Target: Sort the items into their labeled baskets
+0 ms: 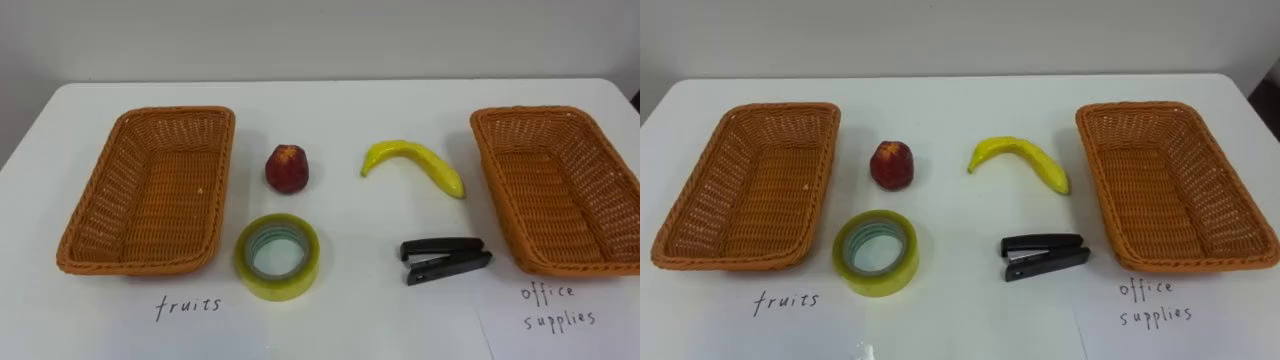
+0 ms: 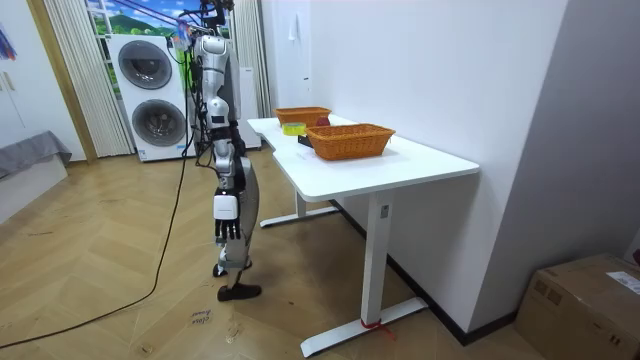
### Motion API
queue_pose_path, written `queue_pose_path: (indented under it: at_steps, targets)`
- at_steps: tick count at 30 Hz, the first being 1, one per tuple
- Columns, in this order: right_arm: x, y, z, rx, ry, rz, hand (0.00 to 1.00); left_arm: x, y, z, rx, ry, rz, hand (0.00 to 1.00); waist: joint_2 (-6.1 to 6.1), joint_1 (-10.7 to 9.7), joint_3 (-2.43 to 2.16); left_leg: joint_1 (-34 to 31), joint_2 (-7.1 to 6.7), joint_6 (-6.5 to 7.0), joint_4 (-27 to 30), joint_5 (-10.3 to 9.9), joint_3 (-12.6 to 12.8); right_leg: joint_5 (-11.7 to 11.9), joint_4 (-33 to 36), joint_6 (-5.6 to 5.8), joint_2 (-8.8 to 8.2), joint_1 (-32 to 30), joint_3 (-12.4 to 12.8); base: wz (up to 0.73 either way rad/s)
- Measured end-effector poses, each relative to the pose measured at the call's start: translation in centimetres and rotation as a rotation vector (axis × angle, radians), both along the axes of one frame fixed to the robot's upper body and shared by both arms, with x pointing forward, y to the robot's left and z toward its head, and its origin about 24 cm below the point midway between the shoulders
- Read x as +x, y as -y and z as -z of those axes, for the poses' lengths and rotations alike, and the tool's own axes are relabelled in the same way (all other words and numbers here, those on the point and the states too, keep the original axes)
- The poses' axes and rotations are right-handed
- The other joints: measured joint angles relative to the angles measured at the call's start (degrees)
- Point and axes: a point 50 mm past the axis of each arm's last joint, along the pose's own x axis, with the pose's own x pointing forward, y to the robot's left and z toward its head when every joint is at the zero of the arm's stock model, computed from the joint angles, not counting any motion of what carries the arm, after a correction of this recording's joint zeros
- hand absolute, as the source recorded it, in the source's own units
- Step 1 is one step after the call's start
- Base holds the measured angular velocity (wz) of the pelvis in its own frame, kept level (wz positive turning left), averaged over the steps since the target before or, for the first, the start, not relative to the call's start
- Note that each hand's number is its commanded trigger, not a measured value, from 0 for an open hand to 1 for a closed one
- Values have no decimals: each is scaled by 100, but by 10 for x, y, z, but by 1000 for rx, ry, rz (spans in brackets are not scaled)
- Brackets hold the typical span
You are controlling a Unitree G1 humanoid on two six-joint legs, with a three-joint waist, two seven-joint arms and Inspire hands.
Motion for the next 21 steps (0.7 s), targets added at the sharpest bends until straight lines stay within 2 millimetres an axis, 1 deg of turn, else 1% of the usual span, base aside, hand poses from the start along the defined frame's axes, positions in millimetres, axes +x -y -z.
queue_pose_path:
  at_steps: [12,21]
  targets:
    - [0,0,0,0,-1,1,0,-1,0,0,15,-14,16,0,-22,-7,-11,16,-1,0,15,0,-3,2,10,-4,-3,13,-9,0]
    - [-2,-1,0,0,-8,8,0,-3,-1,0,16,-19,16,0,-51,-8,-3,77,-3,0,14,1,29,2,0,-3,9,62,36,0]
